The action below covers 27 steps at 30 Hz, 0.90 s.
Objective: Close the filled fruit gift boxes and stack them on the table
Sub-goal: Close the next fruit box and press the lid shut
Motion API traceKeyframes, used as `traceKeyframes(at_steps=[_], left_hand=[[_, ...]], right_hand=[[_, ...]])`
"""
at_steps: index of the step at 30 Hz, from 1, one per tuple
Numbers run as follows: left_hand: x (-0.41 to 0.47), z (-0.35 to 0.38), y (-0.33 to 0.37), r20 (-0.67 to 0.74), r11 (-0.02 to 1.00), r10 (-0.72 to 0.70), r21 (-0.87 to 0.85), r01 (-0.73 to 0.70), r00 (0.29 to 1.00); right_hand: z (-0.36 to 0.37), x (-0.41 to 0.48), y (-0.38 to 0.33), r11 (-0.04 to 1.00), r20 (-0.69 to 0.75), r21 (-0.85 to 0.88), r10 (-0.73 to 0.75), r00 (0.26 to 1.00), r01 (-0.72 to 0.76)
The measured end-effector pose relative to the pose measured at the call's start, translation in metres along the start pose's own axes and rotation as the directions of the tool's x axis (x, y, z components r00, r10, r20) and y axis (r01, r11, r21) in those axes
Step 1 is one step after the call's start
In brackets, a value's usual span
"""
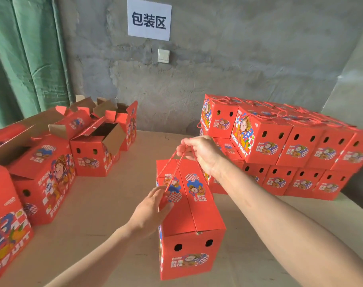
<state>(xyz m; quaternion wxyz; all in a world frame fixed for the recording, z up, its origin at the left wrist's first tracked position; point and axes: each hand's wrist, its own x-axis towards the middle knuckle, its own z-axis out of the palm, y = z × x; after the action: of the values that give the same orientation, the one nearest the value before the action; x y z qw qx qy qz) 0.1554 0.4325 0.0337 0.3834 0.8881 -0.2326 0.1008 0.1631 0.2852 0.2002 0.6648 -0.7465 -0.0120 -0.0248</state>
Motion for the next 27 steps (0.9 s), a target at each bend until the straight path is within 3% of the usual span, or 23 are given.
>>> traceKeyframes(at_steps=[3,7,9,12,14,18,27], left_hand=[[0.004,0.011,-0.019,0.136,0.999,-0.038,0.003,0.038,0.990],[0.004,0.021,-0.039,0.320,0.993,-0.026,-0.100,0.061,0.947],[0.004,0.022,-0.042,0.312,0.987,0.004,-0.152,0.046,0.950],[-0.007,0.025,-0.038,0.170,0.955,-0.024,-0.288,0.073,0.985],[-0.022,0.030,-0.032,0.141,0.941,0.000,-0.334,0.048,0.990],[-0.035,0.039,-0.022,0.186,0.928,0.102,-0.371,-0.026,0.977],[0.031,0.020,0.033,0.112,0.910,0.315,-0.316,-0.267,0.942]], right_hand=[[0.007,0.001,0.020,0.995,-0.062,-0.065,0.076,0.995,-0.080],[0.019,0.001,0.046,0.991,-0.251,0.061,0.132,0.959,-0.120],[0.026,-0.001,0.055,0.985,-0.294,0.036,0.170,0.941,-0.167],[0.036,-0.013,0.062,0.937,-0.208,-0.076,0.319,0.925,-0.341],[0.033,-0.016,0.055,0.917,-0.224,-0.114,0.352,0.909,-0.383],[0.020,-0.003,0.027,0.954,-0.405,-0.061,0.246,0.881,-0.294],[-0.013,0.012,-0.038,0.991,-0.498,-0.127,-0.026,0.867,-0.043]])
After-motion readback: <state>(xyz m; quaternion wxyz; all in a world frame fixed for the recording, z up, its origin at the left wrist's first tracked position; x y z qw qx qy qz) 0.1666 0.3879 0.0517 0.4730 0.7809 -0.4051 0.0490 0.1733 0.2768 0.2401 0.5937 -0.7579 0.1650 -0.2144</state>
